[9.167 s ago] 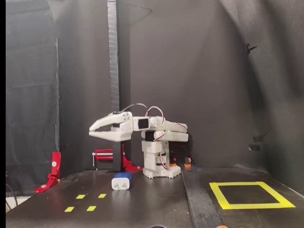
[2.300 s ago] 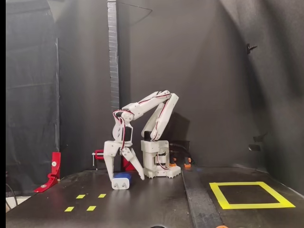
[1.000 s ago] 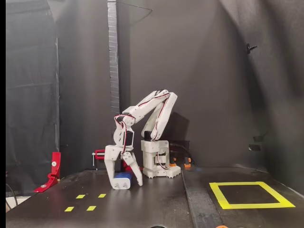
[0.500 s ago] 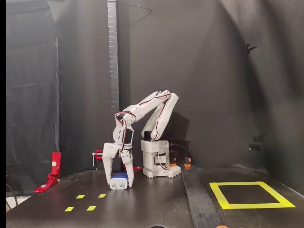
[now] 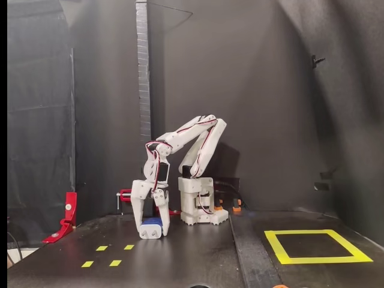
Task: Grasp the block and place it in the designated area.
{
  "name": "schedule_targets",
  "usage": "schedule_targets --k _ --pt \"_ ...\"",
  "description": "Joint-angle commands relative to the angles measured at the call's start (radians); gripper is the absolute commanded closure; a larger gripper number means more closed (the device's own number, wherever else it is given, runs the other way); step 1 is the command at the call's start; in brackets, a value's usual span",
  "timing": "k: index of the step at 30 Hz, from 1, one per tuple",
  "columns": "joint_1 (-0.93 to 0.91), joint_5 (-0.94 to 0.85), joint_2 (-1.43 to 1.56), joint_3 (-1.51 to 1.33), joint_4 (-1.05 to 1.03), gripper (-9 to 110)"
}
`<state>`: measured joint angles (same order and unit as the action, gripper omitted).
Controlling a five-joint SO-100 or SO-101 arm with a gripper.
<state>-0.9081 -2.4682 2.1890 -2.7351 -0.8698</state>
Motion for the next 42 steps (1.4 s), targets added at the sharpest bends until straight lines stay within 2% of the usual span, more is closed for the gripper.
schedule_targets --k 1,18,42 --pt "0.011 0.009 0.003 -0.003 -0.018 80" --pt "0.075 0.060 -0.020 0.202 -0.219 80" --pt "0.132 0.097 -0.209 0.827 -0.695 80"
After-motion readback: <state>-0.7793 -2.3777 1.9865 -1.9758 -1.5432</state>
